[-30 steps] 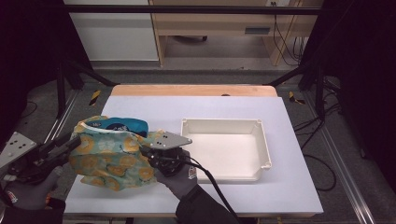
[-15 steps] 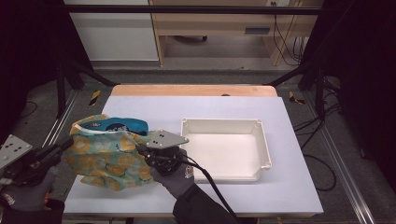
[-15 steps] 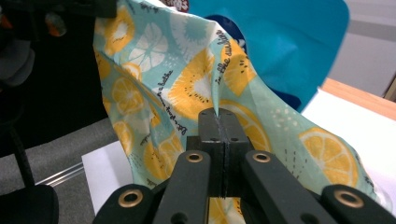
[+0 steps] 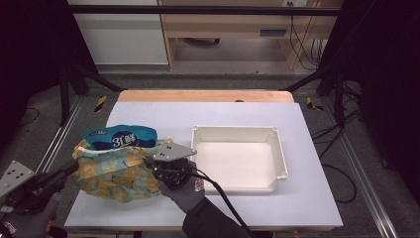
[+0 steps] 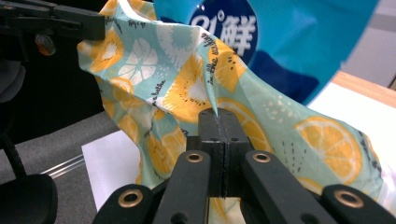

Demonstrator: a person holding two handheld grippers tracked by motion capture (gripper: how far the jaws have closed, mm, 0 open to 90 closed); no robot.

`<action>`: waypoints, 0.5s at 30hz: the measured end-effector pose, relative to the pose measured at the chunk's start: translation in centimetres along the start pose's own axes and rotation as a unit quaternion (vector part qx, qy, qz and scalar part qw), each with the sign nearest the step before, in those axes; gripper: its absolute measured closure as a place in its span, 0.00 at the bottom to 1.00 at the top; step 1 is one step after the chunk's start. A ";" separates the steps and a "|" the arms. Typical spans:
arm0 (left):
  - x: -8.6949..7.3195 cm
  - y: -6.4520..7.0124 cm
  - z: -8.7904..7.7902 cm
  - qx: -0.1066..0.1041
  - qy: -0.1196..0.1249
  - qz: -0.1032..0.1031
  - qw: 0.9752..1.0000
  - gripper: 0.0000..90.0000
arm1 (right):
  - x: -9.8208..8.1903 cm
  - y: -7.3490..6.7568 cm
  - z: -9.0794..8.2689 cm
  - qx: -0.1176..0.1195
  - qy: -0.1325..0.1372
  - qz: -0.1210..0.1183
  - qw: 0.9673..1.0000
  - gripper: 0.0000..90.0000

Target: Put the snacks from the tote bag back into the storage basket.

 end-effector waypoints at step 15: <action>-3.1 1.7 1.3 -0.023 -0.037 -0.004 0.999 1.00 | -3.8 1.1 0.2 -0.007 -0.023 0.019 1.000 1.00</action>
Point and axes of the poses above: each handheld gripper's, and its own axes: z roughly forward along the jaws, x roughly out of its top, y roughly to its right, the point moved 5 cm from there along z, roughly forward along the jaws, and after that the axes turned 13 degrees about z, right-handed, at the moved point
